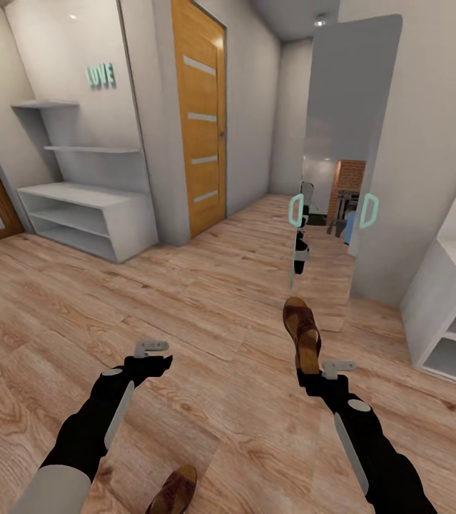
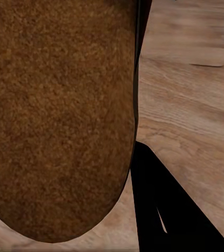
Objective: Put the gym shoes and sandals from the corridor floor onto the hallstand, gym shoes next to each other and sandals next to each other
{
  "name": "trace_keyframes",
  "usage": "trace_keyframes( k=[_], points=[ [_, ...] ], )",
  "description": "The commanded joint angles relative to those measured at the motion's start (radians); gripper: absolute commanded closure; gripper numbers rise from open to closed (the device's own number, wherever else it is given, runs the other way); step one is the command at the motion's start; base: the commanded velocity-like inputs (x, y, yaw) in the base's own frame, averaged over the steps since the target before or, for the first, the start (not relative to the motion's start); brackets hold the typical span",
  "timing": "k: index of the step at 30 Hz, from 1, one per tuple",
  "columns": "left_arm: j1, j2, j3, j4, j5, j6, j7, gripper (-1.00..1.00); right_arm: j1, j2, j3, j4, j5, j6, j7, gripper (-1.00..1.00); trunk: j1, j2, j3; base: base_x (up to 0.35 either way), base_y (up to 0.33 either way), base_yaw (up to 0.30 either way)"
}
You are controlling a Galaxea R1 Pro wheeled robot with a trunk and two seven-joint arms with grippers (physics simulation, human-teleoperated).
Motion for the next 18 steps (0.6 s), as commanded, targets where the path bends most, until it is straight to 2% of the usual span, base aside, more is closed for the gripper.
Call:
trace_keyframes(
  k=[1,7,18],
  points=[
    [0.0,0.0,0.001,-0.001,0.002,0.005,-0.002,-1.0,0.0,0.0,0.0,-0.001,-0.004,0.006,-0.003,1.0,0.0,0.0,-0.001,-0.004,0.001,0.0],
    [0.0,0.0,0.001,-0.001,0.002,0.005,-0.002,-1.0,0.0,0.0,0.0,-0.001,-0.004,0.006,-0.002,1.0,0.0,0.0,0.001,-0.001,0.001,-0.115],
    [0.0,0.0,-0.001,-0.001,0.002,0.005,-0.002,-1.0,0.0,0.0,0.0,-0.001,-0.004,0.006,-0.002,1.0,0.0,0.0,0.008,0.0,0.0,-0.254]
  ],
)
